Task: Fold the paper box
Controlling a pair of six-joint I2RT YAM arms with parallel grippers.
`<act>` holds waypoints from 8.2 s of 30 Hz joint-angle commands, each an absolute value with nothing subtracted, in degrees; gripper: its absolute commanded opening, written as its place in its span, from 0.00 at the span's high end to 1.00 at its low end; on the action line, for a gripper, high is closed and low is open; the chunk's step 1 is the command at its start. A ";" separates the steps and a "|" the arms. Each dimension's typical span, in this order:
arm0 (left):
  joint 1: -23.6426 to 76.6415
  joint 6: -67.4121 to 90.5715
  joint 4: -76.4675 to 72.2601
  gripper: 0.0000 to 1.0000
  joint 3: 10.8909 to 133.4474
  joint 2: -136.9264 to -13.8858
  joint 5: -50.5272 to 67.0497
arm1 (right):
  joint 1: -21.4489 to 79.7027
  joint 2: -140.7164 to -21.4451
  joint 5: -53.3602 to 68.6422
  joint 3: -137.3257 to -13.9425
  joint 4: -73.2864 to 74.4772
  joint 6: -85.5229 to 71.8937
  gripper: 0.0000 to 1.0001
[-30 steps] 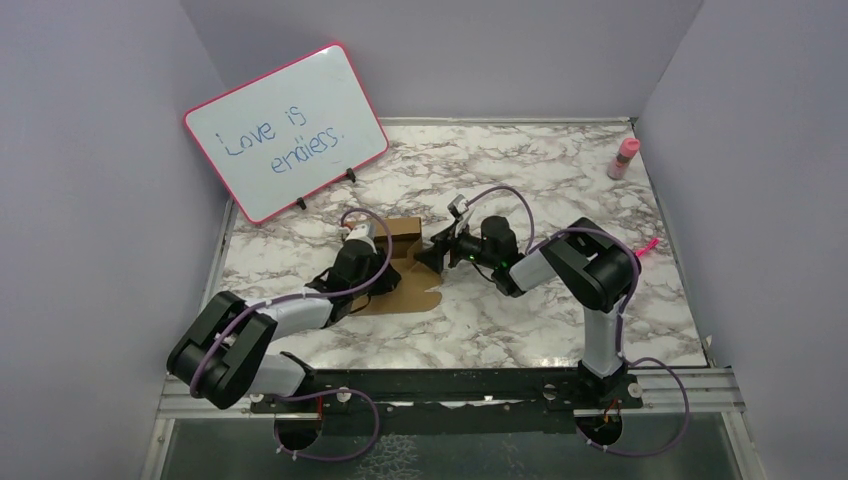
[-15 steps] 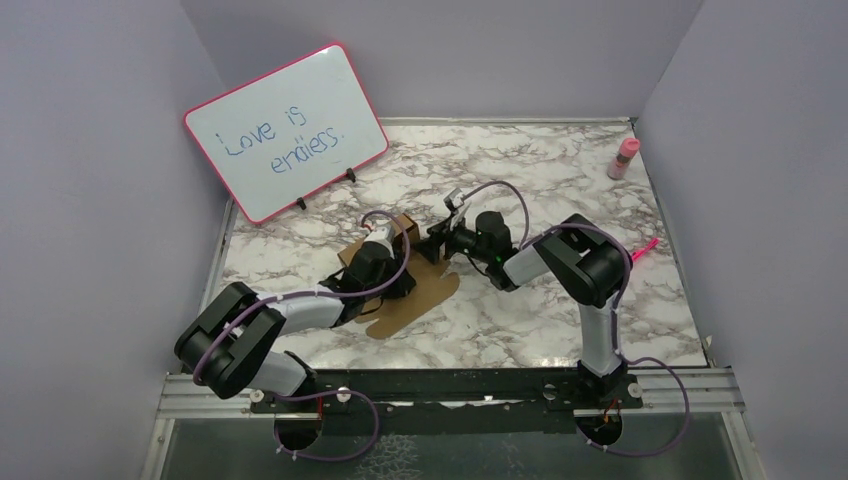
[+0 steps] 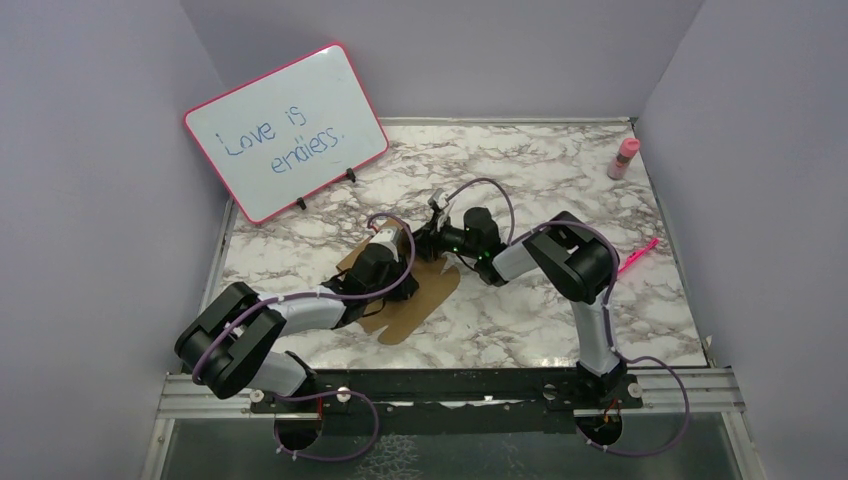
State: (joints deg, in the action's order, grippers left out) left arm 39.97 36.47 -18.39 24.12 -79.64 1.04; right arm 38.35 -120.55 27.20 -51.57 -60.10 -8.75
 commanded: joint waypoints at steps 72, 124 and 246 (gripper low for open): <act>18.62 32.07 4.31 0.42 48.19 -84.84 23.46 | 41.04 -119.50 25.54 -44.87 -69.47 -7.07 0.67; 22.50 32.93 2.74 0.49 49.75 -89.67 32.08 | 44.61 -110.72 -8.46 -42.48 -58.07 -16.89 0.79; 35.95 29.09 32.85 0.59 51.30 -70.08 -32.12 | 45.35 -68.42 -39.94 -17.84 -49.97 -14.77 0.11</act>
